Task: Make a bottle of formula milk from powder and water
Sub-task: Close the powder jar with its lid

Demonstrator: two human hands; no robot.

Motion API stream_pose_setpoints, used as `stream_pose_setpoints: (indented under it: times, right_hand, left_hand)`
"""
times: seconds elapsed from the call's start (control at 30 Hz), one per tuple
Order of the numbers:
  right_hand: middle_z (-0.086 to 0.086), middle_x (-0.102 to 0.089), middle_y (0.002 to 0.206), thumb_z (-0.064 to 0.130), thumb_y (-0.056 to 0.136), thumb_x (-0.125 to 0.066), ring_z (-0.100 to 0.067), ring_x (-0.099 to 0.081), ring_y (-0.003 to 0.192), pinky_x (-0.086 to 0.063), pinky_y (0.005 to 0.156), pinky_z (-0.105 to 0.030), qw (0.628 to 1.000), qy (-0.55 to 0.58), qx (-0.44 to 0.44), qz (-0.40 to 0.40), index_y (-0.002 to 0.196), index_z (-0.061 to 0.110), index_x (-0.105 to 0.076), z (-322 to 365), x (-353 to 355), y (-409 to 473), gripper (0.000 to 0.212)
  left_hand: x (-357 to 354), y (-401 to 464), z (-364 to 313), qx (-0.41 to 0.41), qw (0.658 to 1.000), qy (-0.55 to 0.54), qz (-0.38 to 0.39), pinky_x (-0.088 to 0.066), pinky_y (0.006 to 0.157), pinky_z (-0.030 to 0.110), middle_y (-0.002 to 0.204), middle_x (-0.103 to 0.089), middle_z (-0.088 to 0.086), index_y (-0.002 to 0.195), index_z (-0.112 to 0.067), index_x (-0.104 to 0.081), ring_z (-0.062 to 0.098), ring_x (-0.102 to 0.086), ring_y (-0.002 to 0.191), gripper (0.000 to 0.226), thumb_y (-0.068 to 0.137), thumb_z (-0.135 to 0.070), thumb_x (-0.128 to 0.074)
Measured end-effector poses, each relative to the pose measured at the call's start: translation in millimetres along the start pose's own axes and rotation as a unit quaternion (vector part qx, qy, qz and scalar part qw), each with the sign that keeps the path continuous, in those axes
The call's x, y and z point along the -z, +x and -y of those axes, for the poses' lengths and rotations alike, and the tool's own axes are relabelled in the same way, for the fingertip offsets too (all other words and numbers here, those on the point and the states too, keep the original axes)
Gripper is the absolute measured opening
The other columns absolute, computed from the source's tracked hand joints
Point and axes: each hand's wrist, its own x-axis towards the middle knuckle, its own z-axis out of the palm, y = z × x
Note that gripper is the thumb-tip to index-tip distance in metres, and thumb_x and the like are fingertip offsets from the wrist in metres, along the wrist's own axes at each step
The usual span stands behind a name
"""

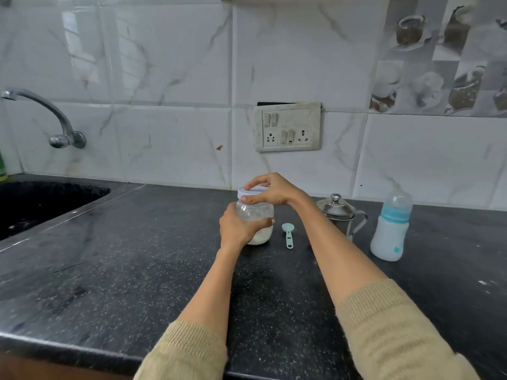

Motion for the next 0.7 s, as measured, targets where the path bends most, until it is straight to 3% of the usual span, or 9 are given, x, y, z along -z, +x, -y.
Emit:
stream_pose_setpoints:
  times: [0.13, 0.27, 0.37, 0.43, 0.5, 0.57, 0.7]
  right_hand:
    - [0.002, -0.048, 0.142, 0.035, 0.078, -0.075, -0.016, -0.037, 0.136, -0.032, 0.103, -0.03, 0.996, -0.066, -0.01, 0.054, 0.118, 0.026, -0.066, 7.3, 8.2, 2.3, 0.042]
    - [0.002, -0.048, 0.141, 0.029, 0.078, -0.07, -0.018, -0.042, 0.131, -0.036, 0.102, -0.031, 0.982, -0.164, -0.051, 0.081, 0.122, 0.031, -0.063, 20.3, 19.0, -0.5, 0.044]
    - [0.0, -0.054, 0.13, 0.061, 0.07, -0.069, -0.022, -0.052, 0.117, -0.043, 0.09, -0.034, 0.961, -0.265, -0.08, 0.009, 0.119, 0.025, -0.059, 26.4, 10.8, -5.2, 0.061]
    - [-0.004, -0.058, 0.122, 0.082, 0.067, -0.052, -0.025, -0.055, 0.112, -0.042, 0.086, -0.038, 0.941, -0.321, -0.09, -0.053, 0.122, 0.019, -0.053, 27.8, 1.0, -9.6, 0.083]
    - [-0.007, -0.06, 0.123, 0.088, 0.068, -0.039, -0.029, -0.056, 0.113, -0.041, 0.086, -0.04, 0.937, -0.323, -0.082, -0.107, 0.127, 0.018, -0.048, 28.4, -4.3, -12.5, 0.092]
    - [-0.009, -0.056, 0.13, 0.081, 0.074, -0.041, -0.031, -0.053, 0.118, -0.041, 0.088, -0.041, 0.947, -0.29, -0.074, -0.114, 0.136, 0.021, -0.042, 30.5, -2.4, -11.7, 0.086]
    - [-0.009, -0.04, 0.146, 0.049, 0.082, -0.059, -0.028, -0.045, 0.128, -0.041, 0.096, -0.038, 0.98, -0.191, -0.056, -0.001, 0.146, 0.03, -0.031, 34.3, 6.1, -11.5, 0.073]
  left_hand:
    - [1.0, 0.7, 0.5, 0.007, 1.0, 0.005, 0.002, -0.044, 0.08, 0.027, 0.12, -0.059, 0.004, 0.125, -0.011, -0.049, 0.022, -0.055, 0.113, 0.085, 0.056, -0.044, -0.086]
    - [1.0, 1.2, 0.9, 0.015, 1.0, -0.002, 0.006, -0.048, 0.082, 0.031, 0.119, -0.06, 0.004, 0.124, -0.012, -0.05, 0.022, -0.055, 0.111, 0.086, 0.053, -0.044, -0.087]
    - [0.4, 0.9, 0.8, 0.012, 1.0, -0.007, 0.006, -0.045, 0.081, 0.029, 0.12, -0.058, 0.003, 0.124, -0.011, -0.05, 0.022, -0.054, 0.113, 0.085, 0.054, -0.043, -0.087]
    - [0.1, 0.2, 1.0, 0.008, 1.0, -0.011, 0.008, -0.043, 0.08, 0.028, 0.117, -0.058, 0.002, 0.122, -0.011, -0.05, 0.021, -0.053, 0.112, 0.082, 0.056, -0.042, -0.087]
    - [-0.4, 0.5, 2.1, 0.006, 1.0, -0.019, 0.009, -0.044, 0.078, 0.029, 0.113, -0.06, 0.003, 0.12, -0.011, -0.051, 0.022, -0.056, 0.108, 0.081, 0.054, -0.042, -0.087]
    - [-0.1, 0.9, 3.4, 0.007, 1.0, -0.025, 0.006, -0.046, 0.079, 0.03, 0.114, -0.061, 0.004, 0.12, -0.011, -0.051, 0.023, -0.056, 0.108, 0.083, 0.053, -0.043, -0.087]
    - [-0.5, 1.0, 4.8, 0.01, 1.0, -0.024, 0.006, -0.044, 0.081, 0.029, 0.12, -0.058, 0.005, 0.127, -0.01, -0.048, 0.023, -0.055, 0.111, 0.089, 0.054, -0.042, -0.088]
